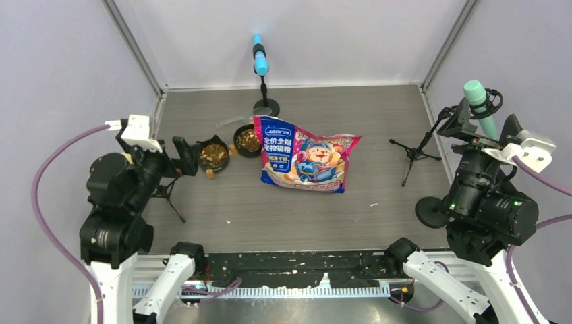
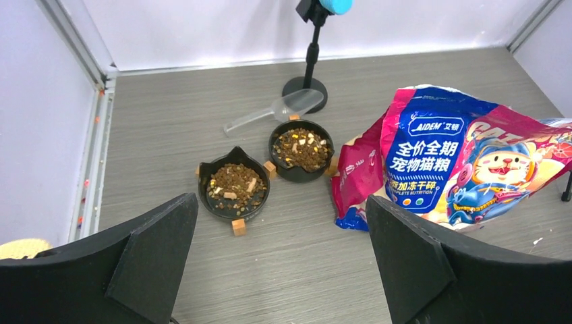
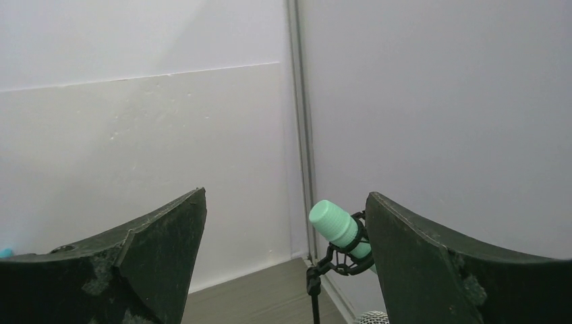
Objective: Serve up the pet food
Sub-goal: Reset both arms
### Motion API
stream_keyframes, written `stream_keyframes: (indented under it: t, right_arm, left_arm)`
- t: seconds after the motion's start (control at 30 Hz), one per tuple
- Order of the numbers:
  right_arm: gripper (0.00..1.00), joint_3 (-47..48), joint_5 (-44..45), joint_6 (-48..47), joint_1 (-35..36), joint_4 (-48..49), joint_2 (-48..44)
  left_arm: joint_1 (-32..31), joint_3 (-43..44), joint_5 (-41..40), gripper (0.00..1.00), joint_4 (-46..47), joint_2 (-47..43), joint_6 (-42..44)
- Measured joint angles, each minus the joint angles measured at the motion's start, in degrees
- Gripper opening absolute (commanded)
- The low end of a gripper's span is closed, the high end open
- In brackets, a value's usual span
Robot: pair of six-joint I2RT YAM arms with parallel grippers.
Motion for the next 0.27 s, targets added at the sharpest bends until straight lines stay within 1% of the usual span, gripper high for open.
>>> stream_keyframes:
  t: [0.1, 0.27]
  right_arm:
    - [0.95, 0.0, 2.67, -0.37, -0.02, 1.68, 0.04]
    - [0.95, 0.0, 4.24, -0.31, 0.0, 2.12, 0.04]
  left_arm:
    - [0.0, 0.0, -0.83, 1.0, -0.46, -2.62, -0.2]
    - [0.0, -1.05, -1.6, 1.0, -0.92, -3.8, -0.07]
